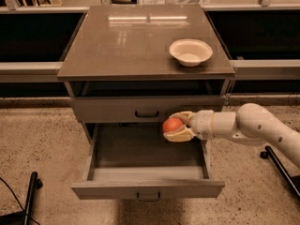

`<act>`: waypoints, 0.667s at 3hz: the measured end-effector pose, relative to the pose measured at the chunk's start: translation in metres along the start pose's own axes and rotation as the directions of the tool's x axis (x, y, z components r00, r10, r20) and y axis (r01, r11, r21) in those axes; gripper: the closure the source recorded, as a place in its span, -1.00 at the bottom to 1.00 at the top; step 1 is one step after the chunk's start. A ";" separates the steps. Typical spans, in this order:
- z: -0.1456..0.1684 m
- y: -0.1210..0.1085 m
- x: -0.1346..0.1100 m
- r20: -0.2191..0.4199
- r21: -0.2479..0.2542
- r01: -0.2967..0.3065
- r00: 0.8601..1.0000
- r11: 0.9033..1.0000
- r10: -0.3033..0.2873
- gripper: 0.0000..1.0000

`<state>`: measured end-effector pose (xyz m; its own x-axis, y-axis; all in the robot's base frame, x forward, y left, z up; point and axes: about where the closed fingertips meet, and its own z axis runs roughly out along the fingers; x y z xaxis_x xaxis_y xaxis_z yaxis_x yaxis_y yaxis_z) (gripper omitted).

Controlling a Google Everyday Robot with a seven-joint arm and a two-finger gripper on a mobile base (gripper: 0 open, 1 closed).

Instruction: Place apple into middle drawer

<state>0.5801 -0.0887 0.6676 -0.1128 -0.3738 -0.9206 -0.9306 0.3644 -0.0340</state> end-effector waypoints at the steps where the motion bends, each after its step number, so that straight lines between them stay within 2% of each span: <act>1: 0.005 -0.007 0.028 -0.001 -0.002 -0.104 0.995 0.995 0.104 1.00; 2: 0.014 -0.014 0.081 -0.050 -0.019 -0.183 0.982 0.983 0.182 1.00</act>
Offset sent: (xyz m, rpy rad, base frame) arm 0.0072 -0.0749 -0.1880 -0.0703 0.3330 -0.0806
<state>0.5886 -0.1127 0.5879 -0.2978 -0.3431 -0.8908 -0.9004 0.4109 0.1428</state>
